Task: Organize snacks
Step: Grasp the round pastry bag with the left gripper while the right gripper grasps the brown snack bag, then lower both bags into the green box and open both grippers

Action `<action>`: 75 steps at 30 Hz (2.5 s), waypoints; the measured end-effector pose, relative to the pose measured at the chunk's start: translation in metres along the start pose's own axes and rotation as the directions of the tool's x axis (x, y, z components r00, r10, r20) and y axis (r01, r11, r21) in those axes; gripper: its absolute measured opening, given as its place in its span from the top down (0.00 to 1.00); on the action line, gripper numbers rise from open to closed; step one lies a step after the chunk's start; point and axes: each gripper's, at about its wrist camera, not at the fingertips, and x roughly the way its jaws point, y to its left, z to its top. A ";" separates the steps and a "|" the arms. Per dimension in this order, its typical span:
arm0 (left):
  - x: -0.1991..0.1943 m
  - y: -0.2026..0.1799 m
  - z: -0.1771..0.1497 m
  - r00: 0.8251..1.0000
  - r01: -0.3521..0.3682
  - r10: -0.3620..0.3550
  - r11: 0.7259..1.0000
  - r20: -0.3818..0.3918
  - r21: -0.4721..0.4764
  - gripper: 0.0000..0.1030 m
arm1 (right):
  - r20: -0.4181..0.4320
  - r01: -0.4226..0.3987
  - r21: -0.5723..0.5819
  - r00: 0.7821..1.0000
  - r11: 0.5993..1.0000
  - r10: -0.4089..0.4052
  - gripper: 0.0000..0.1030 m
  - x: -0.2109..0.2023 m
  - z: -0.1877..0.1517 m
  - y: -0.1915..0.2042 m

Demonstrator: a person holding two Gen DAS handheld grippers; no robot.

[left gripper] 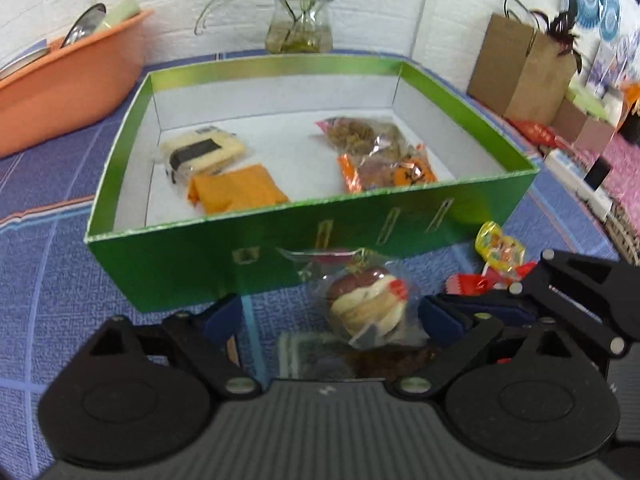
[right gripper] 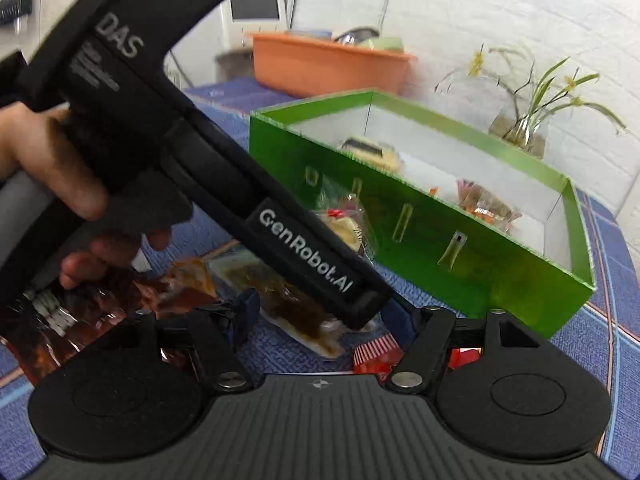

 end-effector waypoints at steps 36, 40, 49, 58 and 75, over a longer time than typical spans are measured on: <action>-0.145 0.057 -0.055 0.901 -0.172 0.239 0.963 0.362 -0.208 0.55 | 0.435 0.106 0.285 0.871 0.953 -0.227 0.22 -0.121 -0.010 0.023; -0.141 0.042 -0.032 0.899 -0.162 0.214 0.973 0.383 -0.162 0.55 | 0.499 0.162 0.283 0.817 0.945 -0.289 0.22 -0.119 0.014 0.014; -0.120 0.013 0.025 0.859 -0.222 0.237 0.971 0.453 -0.087 0.54 | 0.466 0.133 0.479 0.799 0.867 -0.380 0.22 -0.093 0.033 -0.036; -0.059 0.013 0.058 0.879 -0.215 0.243 0.970 0.410 -0.115 0.54 | 0.361 0.039 0.618 0.873 0.785 -0.328 0.21 -0.049 0.038 -0.086; -0.023 0.024 0.055 0.895 -0.205 0.238 0.971 0.378 -0.126 0.53 | 0.231 0.280 0.525 0.862 0.803 -0.452 0.20 -0.016 0.024 -0.088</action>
